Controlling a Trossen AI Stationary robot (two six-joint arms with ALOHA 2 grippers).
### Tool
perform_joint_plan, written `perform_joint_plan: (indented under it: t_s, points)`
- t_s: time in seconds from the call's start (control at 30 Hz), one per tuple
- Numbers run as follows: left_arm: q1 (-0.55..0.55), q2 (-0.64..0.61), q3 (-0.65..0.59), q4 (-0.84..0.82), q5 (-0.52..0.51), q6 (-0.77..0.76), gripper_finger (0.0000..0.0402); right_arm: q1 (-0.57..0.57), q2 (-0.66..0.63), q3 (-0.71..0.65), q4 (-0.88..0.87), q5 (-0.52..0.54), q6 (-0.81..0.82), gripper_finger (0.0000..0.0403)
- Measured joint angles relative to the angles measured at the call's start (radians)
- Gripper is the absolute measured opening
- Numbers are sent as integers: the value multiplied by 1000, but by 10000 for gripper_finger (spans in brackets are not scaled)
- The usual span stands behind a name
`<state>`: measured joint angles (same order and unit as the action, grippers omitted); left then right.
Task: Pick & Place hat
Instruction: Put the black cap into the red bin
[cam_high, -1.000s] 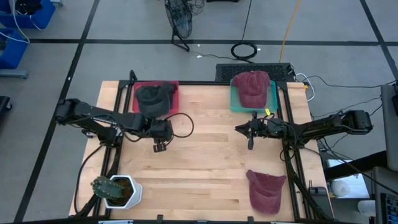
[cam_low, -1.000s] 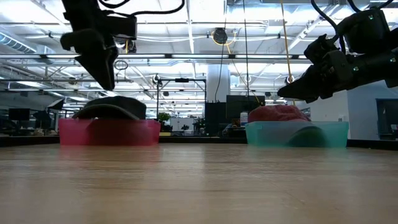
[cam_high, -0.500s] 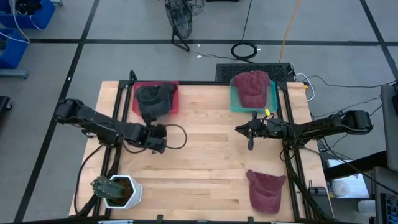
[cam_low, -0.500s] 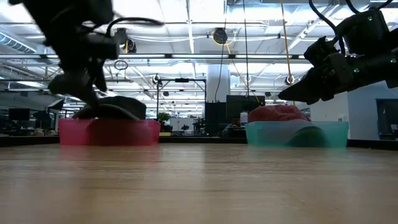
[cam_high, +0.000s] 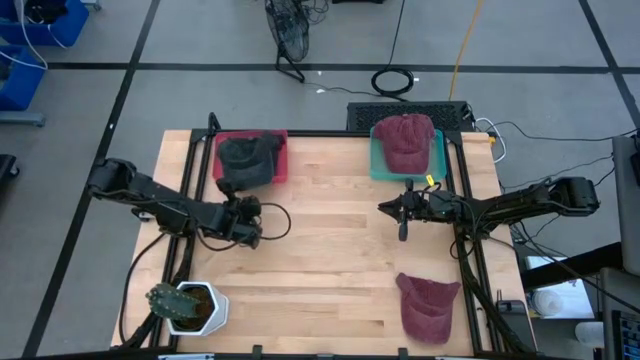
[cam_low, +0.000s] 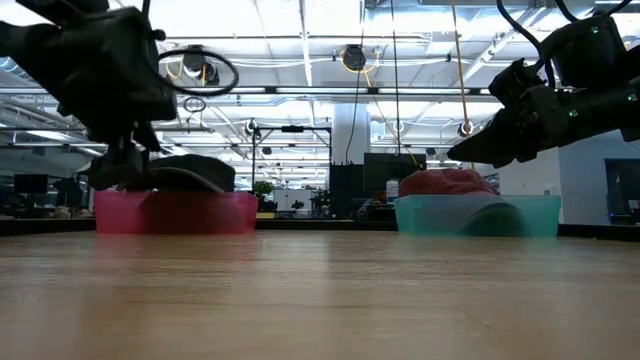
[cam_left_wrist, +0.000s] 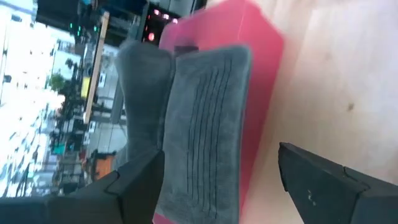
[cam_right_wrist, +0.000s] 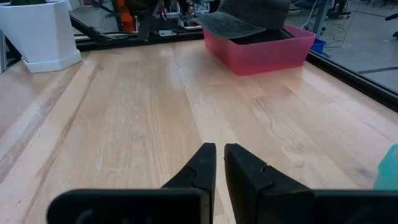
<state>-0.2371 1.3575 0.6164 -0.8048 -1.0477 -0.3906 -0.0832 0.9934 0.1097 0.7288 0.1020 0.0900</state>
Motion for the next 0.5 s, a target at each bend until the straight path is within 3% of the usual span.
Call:
perform_joint_plan:
  t_s: [0.17, 0.5]
  points:
    - [42, 0, -32, -2, -24, -60, 275, 0, 0, 0, 0, 0, 0, 22]
    - [120, 0, -37, 3, -27, -114, 165, 0, 0, 0, 0, 1, -1, 22]
